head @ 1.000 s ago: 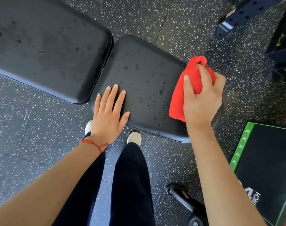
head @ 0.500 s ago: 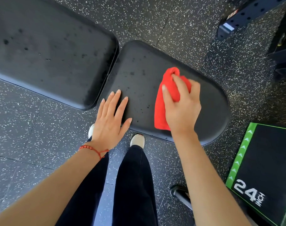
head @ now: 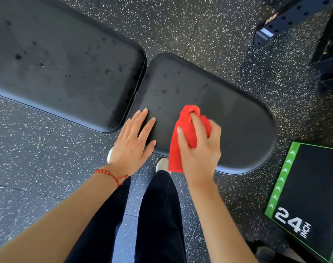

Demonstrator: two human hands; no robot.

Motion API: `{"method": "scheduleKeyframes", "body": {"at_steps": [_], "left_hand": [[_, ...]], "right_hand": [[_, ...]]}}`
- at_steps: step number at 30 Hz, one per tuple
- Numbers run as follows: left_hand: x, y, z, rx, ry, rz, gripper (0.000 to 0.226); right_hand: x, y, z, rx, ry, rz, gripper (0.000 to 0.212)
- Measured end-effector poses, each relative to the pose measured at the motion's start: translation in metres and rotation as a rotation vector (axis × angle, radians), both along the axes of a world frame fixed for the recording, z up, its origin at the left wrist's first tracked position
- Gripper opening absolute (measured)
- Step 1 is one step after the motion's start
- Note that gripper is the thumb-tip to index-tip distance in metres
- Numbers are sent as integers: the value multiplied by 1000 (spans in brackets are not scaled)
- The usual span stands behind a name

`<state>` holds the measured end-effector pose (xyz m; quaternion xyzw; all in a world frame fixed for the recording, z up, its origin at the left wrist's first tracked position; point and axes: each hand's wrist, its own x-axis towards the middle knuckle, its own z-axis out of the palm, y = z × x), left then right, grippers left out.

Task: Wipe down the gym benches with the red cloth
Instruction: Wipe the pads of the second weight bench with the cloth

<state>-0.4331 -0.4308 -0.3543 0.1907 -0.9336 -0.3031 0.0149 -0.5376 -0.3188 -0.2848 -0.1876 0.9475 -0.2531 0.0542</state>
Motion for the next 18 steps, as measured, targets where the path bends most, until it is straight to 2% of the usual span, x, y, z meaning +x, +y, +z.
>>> {"method": "scheduleKeyframes", "body": {"at_steps": [3,8,14,18], "left_hand": [[5,-8,-1,-3,7,-24,50],[8,-29,-9,-64,11,22,49],[10,-68,-19,-146,-56,67,52],[18,-91,-30,-198,-139,47,54]], "right_hand": [[12,0,-4,5,18,38,34],[-19,-32,-10,-18,16,44,35],[-69,-82,-16,-49,6,-27,37],[-69,-87,-19,-36,25,-46,37]]}}
